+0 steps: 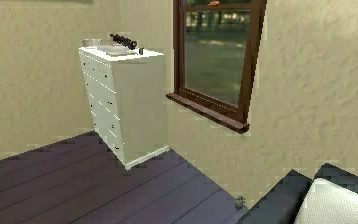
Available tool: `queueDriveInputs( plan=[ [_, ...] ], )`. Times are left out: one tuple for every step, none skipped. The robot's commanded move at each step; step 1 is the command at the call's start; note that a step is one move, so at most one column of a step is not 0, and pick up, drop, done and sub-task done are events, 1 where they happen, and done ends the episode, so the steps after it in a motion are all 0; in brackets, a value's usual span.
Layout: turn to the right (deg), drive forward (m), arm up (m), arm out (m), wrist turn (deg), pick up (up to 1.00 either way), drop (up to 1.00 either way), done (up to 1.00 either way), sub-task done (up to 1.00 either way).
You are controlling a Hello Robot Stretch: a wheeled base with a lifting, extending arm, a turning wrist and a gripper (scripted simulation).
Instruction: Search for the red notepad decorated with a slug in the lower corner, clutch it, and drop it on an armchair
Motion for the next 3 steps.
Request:
queueDriveInputs(
  plan=[
    [0.0, 0.0, 0.1, 0.0, 0.0, 0.0, 0.0, 0.0, 0.0],
    [0.0, 0.0, 0.0, -0.08, 0.0, 0.0, 0.0, 0.0, 0.0],
    [0.0, 0.0, 0.0, 0.0, 0.0, 0.0, 0.0, 1.0, 0.0]
  ],
)
